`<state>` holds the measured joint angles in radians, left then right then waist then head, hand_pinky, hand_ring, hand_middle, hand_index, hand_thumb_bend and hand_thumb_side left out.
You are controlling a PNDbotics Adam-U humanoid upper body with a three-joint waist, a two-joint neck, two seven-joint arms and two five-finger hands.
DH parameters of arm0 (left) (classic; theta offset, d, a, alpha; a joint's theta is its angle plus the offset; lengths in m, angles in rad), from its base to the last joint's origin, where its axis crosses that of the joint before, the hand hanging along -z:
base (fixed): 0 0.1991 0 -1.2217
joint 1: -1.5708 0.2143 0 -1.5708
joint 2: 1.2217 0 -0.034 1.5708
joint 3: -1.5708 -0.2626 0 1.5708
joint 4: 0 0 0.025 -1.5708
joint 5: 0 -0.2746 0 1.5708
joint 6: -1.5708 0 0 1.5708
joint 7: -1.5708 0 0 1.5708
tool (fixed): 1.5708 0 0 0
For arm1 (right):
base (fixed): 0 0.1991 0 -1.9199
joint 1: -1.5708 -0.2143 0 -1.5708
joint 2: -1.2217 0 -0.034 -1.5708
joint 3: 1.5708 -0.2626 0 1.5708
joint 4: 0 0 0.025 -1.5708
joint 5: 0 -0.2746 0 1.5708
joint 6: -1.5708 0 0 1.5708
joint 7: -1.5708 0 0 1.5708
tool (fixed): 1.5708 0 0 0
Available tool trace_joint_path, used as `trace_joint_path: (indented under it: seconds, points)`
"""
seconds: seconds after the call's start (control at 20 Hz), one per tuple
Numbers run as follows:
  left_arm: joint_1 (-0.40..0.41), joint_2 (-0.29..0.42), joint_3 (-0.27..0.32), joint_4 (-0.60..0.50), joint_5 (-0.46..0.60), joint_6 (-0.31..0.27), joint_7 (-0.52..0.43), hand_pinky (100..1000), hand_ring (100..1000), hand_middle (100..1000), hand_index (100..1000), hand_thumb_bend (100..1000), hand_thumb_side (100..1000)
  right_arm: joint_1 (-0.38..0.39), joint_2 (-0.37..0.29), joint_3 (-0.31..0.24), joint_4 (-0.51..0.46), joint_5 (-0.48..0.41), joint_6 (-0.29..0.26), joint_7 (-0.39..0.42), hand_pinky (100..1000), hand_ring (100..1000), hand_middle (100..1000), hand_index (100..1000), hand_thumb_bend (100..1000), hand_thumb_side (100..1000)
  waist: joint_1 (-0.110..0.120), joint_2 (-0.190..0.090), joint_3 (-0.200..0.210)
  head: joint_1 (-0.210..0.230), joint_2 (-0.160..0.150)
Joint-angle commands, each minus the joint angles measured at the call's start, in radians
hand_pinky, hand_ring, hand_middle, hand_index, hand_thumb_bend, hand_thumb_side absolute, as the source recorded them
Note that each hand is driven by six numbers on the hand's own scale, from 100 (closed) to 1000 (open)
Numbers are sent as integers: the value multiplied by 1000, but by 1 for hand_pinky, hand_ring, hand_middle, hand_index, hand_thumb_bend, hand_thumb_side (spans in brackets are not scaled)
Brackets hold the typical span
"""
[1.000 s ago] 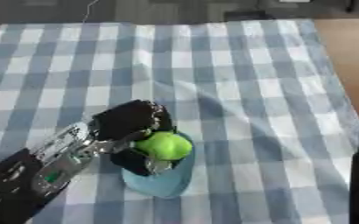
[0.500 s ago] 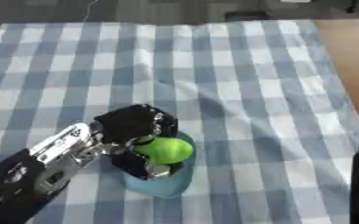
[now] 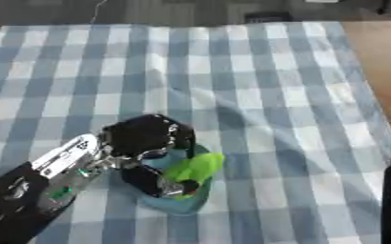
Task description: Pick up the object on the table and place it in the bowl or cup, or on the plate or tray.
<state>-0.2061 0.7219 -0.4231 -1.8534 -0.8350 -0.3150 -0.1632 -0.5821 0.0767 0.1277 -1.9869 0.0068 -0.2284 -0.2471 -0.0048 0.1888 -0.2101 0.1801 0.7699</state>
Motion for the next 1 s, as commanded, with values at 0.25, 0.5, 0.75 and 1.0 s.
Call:
trace_joint_path:
  seconds: [0.25,0.5,0.75,1.0]
  points:
    - [-8,7,17,-23,-3,11,-12,788,792,796,712,331,1000,-19,-5,1,-13,-5,1,3,339,413,825,1000,100,825,2,-13,1,1,0]
    - [-1,4,73,-70,9,58,15,779,775,796,714,322,1000,-18,-7,-1,-13,-3,2,2,339,414,826,1000,100,825,2,-14,7,-14,0]
    - [18,15,235,-128,43,200,123,758,748,794,710,344,1000,-15,-15,-7,-13,1,3,-3,339,413,826,1000,100,825,2,-17,22,-45,0]
    - [25,37,332,-145,99,283,199,749,739,794,711,341,1000,-11,-23,-9,-13,4,6,-7,339,413,827,1000,100,825,2,-22,33,-54,0]
